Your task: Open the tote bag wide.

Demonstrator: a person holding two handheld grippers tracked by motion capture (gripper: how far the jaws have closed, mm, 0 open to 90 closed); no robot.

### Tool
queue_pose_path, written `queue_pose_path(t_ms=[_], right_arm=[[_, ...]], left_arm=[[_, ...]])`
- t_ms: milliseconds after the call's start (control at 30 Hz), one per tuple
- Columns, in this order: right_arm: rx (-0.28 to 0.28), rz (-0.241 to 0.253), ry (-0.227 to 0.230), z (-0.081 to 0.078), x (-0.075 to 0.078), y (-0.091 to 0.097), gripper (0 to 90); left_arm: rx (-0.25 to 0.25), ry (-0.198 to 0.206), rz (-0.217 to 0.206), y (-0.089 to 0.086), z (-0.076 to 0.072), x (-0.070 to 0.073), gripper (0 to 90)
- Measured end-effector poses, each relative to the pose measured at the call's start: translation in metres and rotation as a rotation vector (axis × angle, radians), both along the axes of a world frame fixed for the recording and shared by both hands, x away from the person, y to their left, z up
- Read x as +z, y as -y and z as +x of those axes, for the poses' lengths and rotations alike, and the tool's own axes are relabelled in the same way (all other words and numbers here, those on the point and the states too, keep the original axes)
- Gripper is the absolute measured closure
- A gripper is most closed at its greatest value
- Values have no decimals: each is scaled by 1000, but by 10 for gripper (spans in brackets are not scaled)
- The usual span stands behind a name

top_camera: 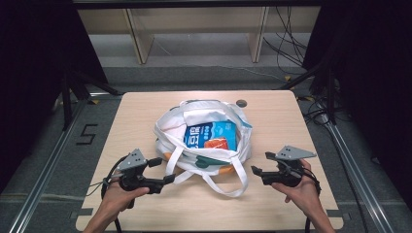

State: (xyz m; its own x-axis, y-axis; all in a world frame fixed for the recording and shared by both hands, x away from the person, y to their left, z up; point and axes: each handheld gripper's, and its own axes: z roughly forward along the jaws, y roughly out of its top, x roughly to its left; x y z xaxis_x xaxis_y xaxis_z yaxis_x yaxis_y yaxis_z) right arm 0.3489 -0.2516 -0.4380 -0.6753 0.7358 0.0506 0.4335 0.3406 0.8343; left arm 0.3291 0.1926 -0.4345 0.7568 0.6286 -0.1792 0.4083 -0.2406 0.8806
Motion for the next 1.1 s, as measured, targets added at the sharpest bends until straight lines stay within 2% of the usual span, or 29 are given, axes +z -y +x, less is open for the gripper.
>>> queue_pose_path(t_ms=[33,67,100,133,200,233,267,367,400,433,467,500,533,600,633,667,733,767,800,867,900,933,967,1000,1033,1067,1100], right_arm=[[-17,12,-17,-3,-1,-1,255],[-2,-1,7,-1,-1,0,255],[-8,10,-7,-4,-1,0,255],[4,2,11,-3,-2,1,255],[-2,4,-8,-5,-2,1,255],[-2,4,5,-6,-3,1,255],[-6,20,-10,-7,-4,0,256],[1,16,-2,-10,-6,1,256],[-6,12,3,-12,-8,2,256],[-7,11,-15,-14,-8,3,255],[-3,8,-1,-14,-9,4,255],[-16,21,-25,-17,-9,3,255],[2,11,10,-15,-11,5,255],[-7,27,-13,-19,-12,5,255],[-16,26,-15,-20,-13,6,255],[-10,20,-17,-20,-14,6,255],[9,6,17,-20,-15,7,255],[4,26,-23,-22,-16,5,255],[5,10,-4,-23,-16,6,255],[4,15,-24,-26,-17,5,255],[25,11,1,-25,-18,6,255],[-1,17,-30,-29,-17,5,255],[15,4,11,-28,-18,6,255],[12,15,-3,-29,-19,6,255],[28,14,4,-29,-20,6,255],[12,20,-12,-32,-21,5,254],[-2,13,-23,-35,-21,4,252]], left_arm=[[4,3,-6,0,-1,-1,193],[7,5,-2,-1,-2,-2,192],[1,13,4,-2,-3,-2,190],[6,11,4,-2,-4,-3,187],[3,4,-5,-2,-6,-5,185],[7,-6,-13,-2,-7,-6,181],[-12,9,-6,-3,-7,-8,177],[-11,5,-1,-4,-9,-12,176],[-1,-7,-19,-3,-11,-14,175],[-6,0,-8,-4,-11,-15,175],[-7,6,-5,-4,-12,-17,175],[11,-9,-20,-3,-15,-19,174],[5,-7,-6,-3,-16,-20,173],[-7,7,4,-3,-17,-23,172],[7,-3,-9,-1,-19,-26,172],[4,2,4,-1,-20,-27,172],[3,-8,-6,-1,-22,-29,172],[2,-2,-4,-1,-22,-30,172],[4,-3,-1,0,-23,-31,172],[0,5,-4,0,-25,-32,172],[2,4,3,0,-26,-33,172],[-2,13,3,0,-26,-33,172],[-4,18,-4,1,-27,-34,172],[-11,25,6,0,-28,-35,172],[-8,20,5,1,-29,-36,172],[3,10,4,2,-31,-37,172],[-1,15,25,2,-32,-37,172]])
